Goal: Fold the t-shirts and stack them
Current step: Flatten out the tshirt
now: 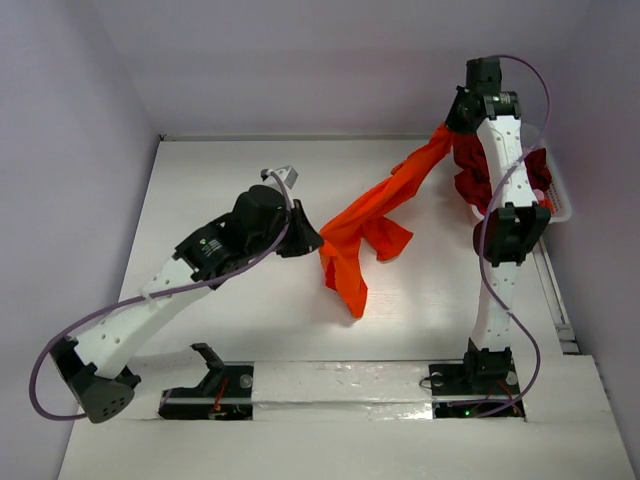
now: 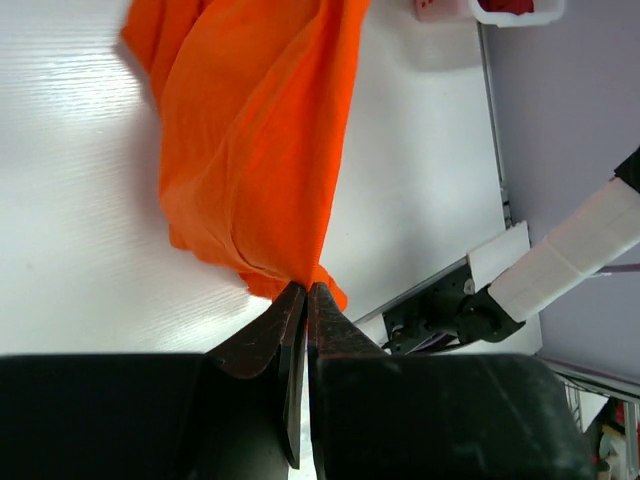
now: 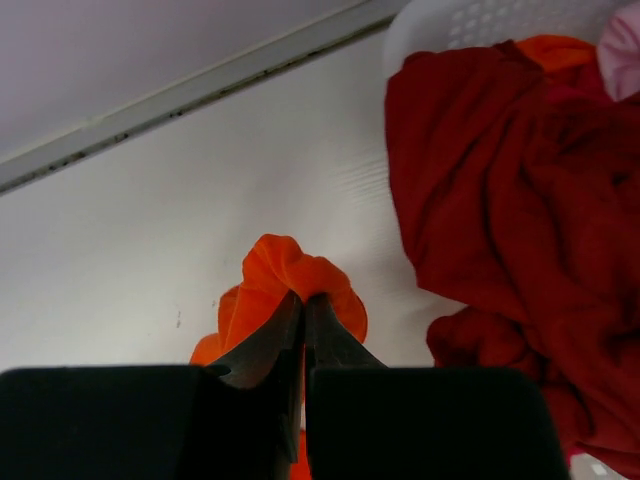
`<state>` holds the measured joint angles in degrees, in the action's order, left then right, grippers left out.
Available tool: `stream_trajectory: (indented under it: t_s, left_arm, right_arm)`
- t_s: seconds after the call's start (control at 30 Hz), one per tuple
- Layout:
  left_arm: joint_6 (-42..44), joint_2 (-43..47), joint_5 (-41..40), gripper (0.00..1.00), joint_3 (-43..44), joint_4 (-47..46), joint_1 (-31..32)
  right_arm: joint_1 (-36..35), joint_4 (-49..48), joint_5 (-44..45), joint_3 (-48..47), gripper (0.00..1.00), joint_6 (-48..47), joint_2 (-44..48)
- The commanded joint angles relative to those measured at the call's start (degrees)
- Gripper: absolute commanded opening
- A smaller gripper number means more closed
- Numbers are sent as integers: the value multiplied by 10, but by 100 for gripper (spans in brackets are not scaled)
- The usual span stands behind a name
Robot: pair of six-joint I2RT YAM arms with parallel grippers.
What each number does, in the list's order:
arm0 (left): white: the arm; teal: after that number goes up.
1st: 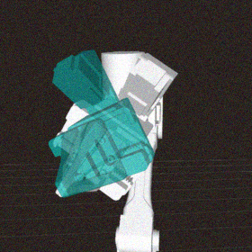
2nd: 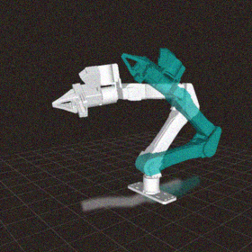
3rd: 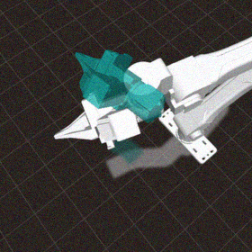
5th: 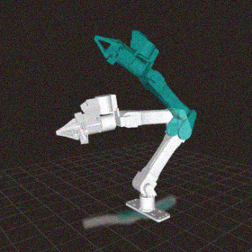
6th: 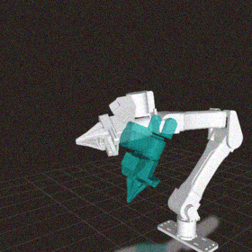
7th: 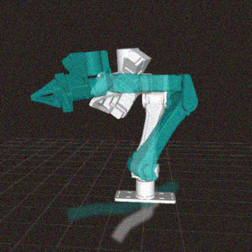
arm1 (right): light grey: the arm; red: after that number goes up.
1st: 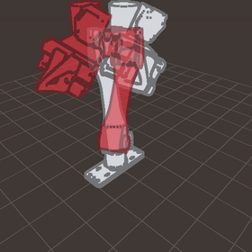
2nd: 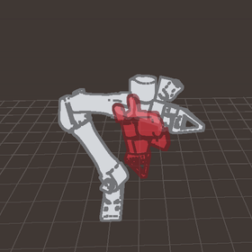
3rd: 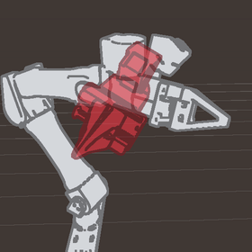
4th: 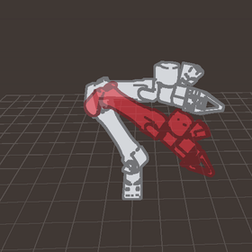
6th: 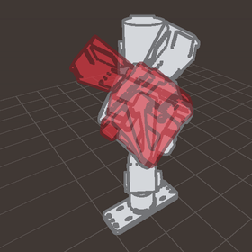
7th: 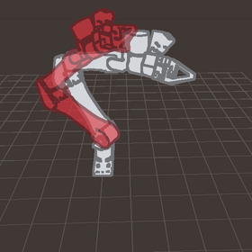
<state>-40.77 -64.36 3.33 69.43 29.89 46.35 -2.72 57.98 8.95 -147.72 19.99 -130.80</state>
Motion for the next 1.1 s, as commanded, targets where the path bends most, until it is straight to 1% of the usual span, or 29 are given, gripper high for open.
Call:
stream_trajectory:
  t_s: [0.0,0.03,0.23,0.43,0.67,0.77,0.97,1.07]
  left_arm:
    - [7,37,-28,0,22,53,-11]
    - [6,42,-52,0,21,60,-11]
    - [3,67,-73,0,21,75,-35]
    - [5,73,-110,0,57,110,-40]
    - [20,86,-139,0,108,160,-73]
    - [31,88,-164,0,137,177,-89]
    - [35,81,-195,0,189,182,-95]
    - [39,71,-208,0,228,192,-95]
  right_arm:
    - [0,-25,-3,11,0,2,64]
    - [0,-26,-2,16,0,1,70]
    - [0,-27,1,53,0,1,116]
    - [0,-28,19,79,0,-2,170]
    - [0,-37,43,131,0,-4,244]
    - [0,-42,39,165,0,1,269]
    - [0,-68,41,279,0,6,375]
    - [0,-69,41,309,0,9,428]
